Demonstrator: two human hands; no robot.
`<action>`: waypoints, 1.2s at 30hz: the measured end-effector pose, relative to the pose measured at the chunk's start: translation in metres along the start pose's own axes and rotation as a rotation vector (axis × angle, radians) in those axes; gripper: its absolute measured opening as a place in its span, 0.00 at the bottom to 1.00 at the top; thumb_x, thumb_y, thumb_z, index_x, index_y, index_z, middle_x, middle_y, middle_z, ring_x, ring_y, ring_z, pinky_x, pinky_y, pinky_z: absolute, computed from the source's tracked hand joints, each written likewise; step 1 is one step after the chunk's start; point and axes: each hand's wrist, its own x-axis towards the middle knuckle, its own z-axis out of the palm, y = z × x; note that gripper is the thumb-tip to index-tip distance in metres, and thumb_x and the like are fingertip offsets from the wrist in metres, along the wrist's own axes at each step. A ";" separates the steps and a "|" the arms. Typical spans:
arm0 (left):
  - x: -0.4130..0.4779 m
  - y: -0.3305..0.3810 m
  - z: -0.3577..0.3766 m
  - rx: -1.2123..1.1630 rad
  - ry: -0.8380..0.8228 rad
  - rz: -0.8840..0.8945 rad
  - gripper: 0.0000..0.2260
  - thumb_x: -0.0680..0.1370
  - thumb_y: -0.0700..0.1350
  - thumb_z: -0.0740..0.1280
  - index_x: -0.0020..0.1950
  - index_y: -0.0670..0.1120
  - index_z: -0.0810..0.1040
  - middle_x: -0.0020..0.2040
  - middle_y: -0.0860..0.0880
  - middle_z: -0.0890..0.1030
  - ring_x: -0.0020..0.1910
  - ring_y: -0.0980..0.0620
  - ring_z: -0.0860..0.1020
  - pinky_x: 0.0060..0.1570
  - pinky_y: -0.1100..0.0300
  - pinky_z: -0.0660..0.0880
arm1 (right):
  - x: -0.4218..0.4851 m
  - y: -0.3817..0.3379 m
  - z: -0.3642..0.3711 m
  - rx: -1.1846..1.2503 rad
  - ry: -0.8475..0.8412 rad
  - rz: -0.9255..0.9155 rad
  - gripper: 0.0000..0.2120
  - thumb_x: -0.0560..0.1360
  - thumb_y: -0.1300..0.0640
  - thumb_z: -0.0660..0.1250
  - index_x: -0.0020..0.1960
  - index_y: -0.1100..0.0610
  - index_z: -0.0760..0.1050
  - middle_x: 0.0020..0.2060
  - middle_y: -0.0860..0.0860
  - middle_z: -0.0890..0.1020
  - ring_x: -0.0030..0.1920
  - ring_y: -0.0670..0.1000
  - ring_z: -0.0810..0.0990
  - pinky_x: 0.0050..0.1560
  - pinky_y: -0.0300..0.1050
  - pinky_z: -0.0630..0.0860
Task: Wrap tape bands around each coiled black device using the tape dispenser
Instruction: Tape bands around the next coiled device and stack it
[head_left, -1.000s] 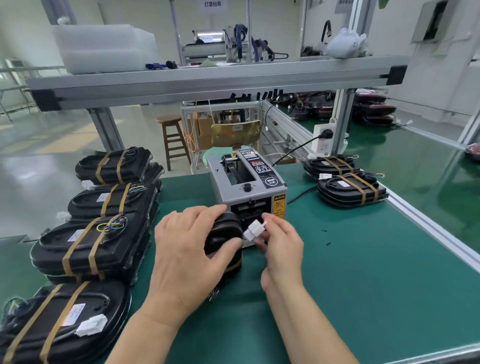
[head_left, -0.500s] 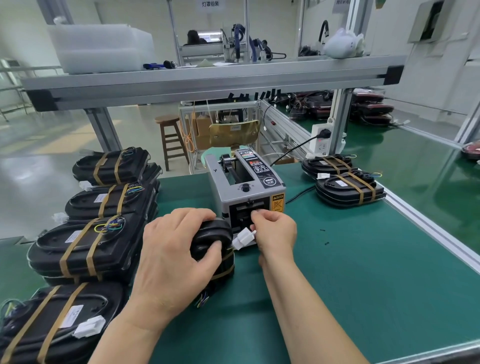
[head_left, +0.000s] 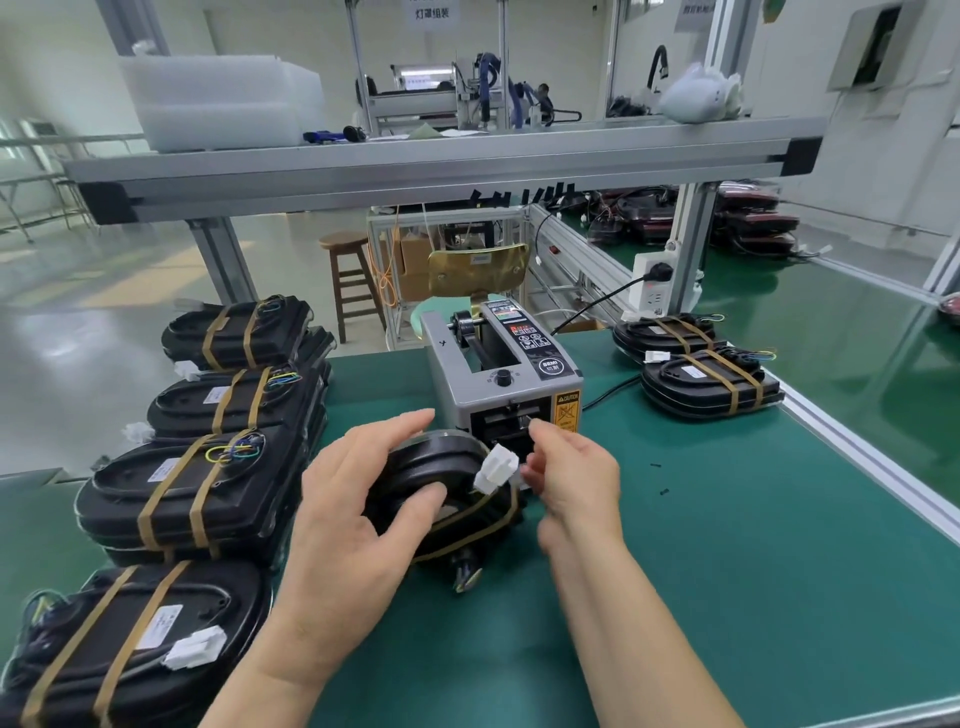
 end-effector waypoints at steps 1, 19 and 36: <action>-0.001 -0.001 0.003 -0.076 0.009 -0.014 0.21 0.73 0.48 0.69 0.66 0.54 0.75 0.59 0.56 0.78 0.63 0.50 0.75 0.64 0.56 0.70 | -0.006 -0.007 -0.002 0.031 -0.029 -0.015 0.07 0.75 0.64 0.70 0.39 0.58 0.77 0.24 0.47 0.73 0.22 0.42 0.70 0.23 0.34 0.71; -0.052 -0.039 0.042 -0.250 0.017 -0.135 0.27 0.73 0.34 0.65 0.68 0.56 0.73 0.59 0.53 0.74 0.63 0.45 0.74 0.64 0.51 0.71 | -0.048 -0.011 -0.010 -0.337 -0.133 -0.417 0.12 0.70 0.61 0.76 0.33 0.47 0.84 0.55 0.38 0.79 0.68 0.49 0.72 0.70 0.57 0.68; -0.050 -0.040 0.036 -0.120 -0.001 -0.072 0.29 0.73 0.34 0.66 0.70 0.56 0.71 0.58 0.52 0.75 0.60 0.48 0.75 0.57 0.58 0.74 | -0.059 0.023 -0.005 -0.571 -0.124 -0.593 0.11 0.71 0.58 0.74 0.32 0.48 0.80 0.67 0.42 0.76 0.75 0.38 0.55 0.76 0.46 0.54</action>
